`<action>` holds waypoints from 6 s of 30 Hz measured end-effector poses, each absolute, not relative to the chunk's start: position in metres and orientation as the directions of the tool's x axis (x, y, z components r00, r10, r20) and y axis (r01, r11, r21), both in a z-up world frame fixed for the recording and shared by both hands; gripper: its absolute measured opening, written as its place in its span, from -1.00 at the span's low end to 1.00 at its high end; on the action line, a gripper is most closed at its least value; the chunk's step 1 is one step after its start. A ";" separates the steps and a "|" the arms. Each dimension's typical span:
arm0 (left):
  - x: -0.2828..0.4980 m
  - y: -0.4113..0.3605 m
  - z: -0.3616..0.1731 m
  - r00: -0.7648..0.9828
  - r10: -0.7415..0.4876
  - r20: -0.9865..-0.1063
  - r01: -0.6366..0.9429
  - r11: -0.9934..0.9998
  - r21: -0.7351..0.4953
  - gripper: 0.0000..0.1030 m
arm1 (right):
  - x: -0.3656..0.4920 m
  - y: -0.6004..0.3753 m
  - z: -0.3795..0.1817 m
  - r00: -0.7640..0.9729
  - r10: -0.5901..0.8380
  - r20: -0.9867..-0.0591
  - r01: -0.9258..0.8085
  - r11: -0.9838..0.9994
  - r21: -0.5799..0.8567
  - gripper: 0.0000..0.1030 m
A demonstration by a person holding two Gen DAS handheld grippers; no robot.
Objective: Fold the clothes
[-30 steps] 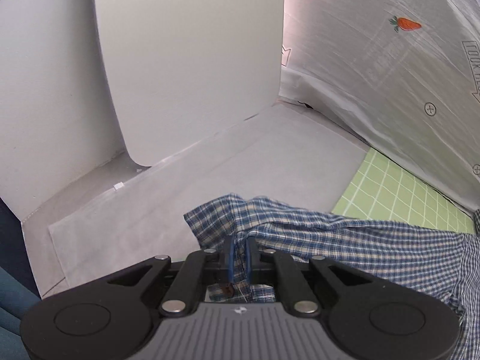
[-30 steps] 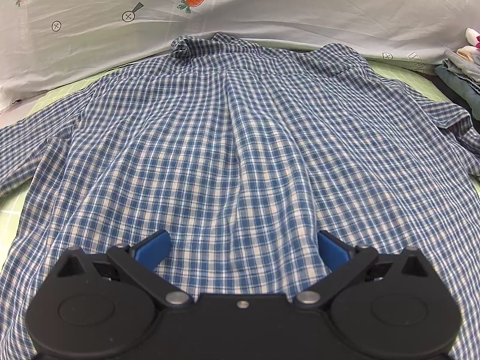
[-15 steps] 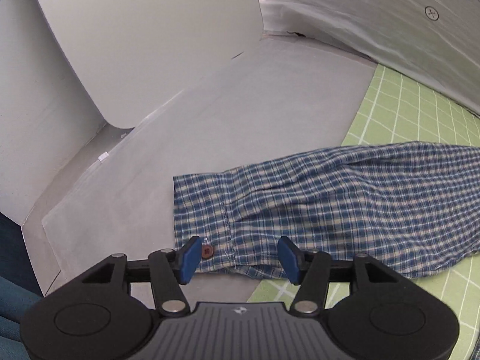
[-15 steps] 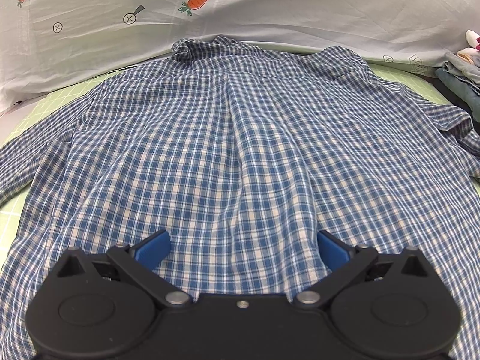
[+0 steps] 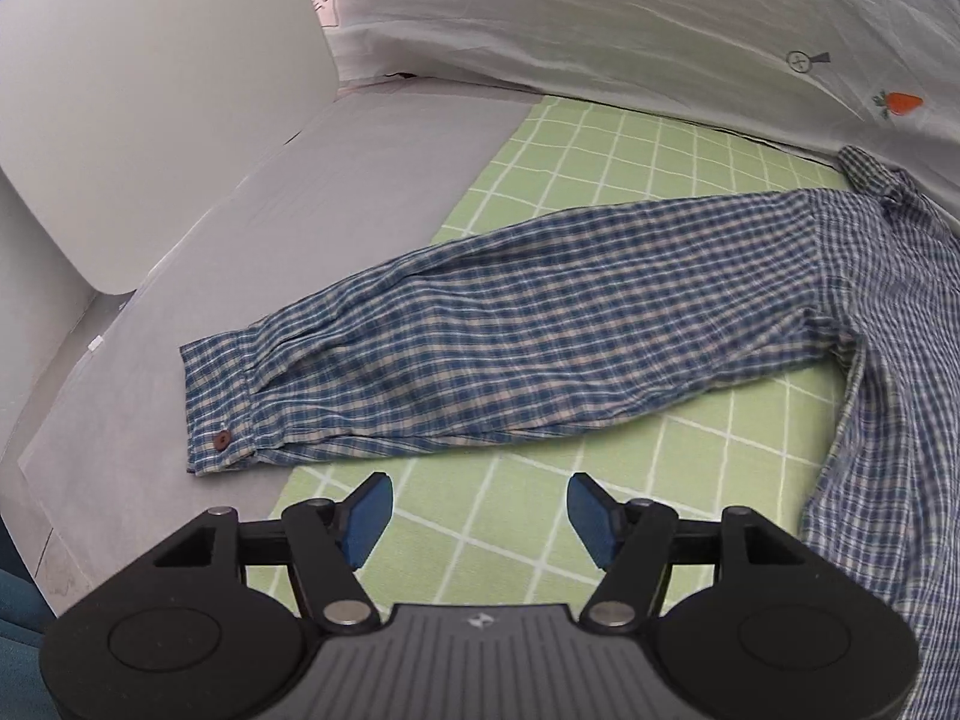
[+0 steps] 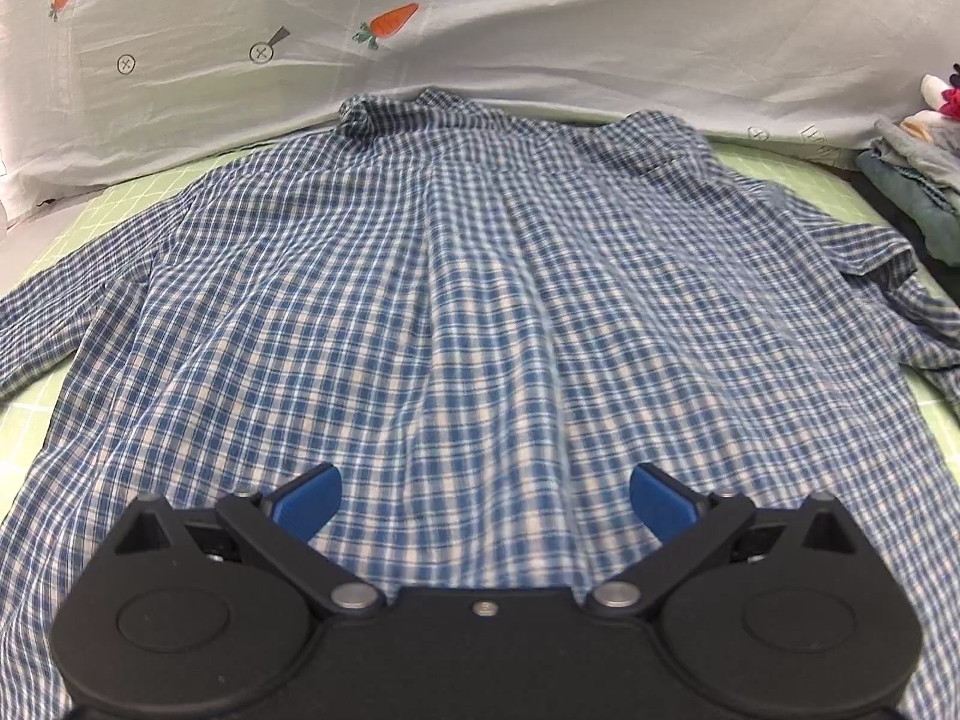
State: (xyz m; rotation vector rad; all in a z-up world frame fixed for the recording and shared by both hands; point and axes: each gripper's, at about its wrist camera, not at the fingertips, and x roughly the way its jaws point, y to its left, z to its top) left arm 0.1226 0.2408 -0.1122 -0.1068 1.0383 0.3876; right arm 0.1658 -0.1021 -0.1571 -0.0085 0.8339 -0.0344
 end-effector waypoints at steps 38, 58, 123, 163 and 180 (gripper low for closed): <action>0.158 -0.093 -0.164 0.348 0.120 -0.930 -0.118 0.989 0.084 0.38 | 0.196 -0.473 -0.156 0.661 -0.112 -0.742 0.177 0.984 0.009 0.61; 0.168 -0.080 -0.174 0.311 0.111 -0.944 -0.177 0.983 0.057 0.88 | 0.178 -0.479 -0.129 0.740 -0.405 -0.537 0.253 0.907 -0.336 -0.86; 0.162 -0.049 -0.186 0.295 0.074 -0.953 -0.212 0.977 0.010 1.00 | 0.152 -0.588 -0.153 0.586 -0.368 -0.722 0.679 0.710 0.189 -0.04; 0.139 -0.045 -0.174 0.349 0.085 -0.933 -0.220 0.976 0.007 1.00 | 0.209 -0.582 -0.165 0.478 -0.493 -0.727 0.567 0.805 -0.173 0.99; 0.088 0.038 -0.162 0.371 0.117 -0.921 -0.314 0.949 -0.006 1.00 | 0.166 -0.350 -0.143 0.654 -0.123 -0.746 0.119 0.991 -0.059 1.00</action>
